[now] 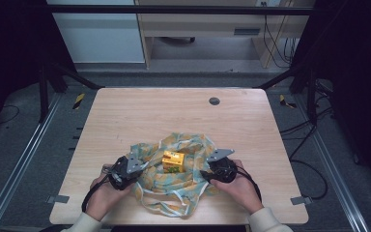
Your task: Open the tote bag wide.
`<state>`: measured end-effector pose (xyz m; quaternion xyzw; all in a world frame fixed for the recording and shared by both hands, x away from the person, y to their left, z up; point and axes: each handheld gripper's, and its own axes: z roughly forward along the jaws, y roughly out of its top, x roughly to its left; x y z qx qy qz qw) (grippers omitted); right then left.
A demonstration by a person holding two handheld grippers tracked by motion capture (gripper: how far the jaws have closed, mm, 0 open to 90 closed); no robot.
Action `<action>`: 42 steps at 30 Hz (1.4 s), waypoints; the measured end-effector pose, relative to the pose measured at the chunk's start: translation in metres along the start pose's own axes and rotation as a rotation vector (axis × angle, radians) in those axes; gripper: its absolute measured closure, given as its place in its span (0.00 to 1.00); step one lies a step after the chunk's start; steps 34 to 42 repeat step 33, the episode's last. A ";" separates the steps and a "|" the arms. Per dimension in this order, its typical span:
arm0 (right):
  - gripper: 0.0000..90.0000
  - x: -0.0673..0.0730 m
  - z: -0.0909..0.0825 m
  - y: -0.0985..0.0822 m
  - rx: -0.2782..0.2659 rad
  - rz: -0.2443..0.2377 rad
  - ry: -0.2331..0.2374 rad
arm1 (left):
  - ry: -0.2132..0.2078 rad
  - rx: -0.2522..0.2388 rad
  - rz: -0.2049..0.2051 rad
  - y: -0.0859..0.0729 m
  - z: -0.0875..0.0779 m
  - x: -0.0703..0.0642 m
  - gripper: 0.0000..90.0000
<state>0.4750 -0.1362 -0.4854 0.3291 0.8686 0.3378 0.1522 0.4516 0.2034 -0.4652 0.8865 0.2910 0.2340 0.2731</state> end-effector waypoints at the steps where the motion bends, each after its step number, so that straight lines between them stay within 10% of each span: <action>1: 0.49 0.000 -0.003 0.001 -0.017 0.000 -0.008 | 0.004 -0.020 -0.008 0.001 -0.003 0.001 0.73; 8: 0.29 0.000 -0.030 0.004 -0.097 0.022 -0.053 | 0.003 -0.201 -0.175 0.002 -0.019 0.013 0.39; 16: 0.20 -0.021 -0.054 -0.009 -0.161 0.110 -0.121 | 0.060 -0.303 -0.265 -0.005 -0.034 0.034 0.22; 32: 0.11 -0.088 -0.078 -0.060 -0.176 0.408 -0.301 | 0.203 -0.192 -0.435 -0.056 -0.029 0.100 0.11; 42: 0.11 -0.090 -0.079 -0.062 -0.182 0.420 -0.305 | 0.205 -0.191 -0.445 -0.057 -0.028 0.102 0.11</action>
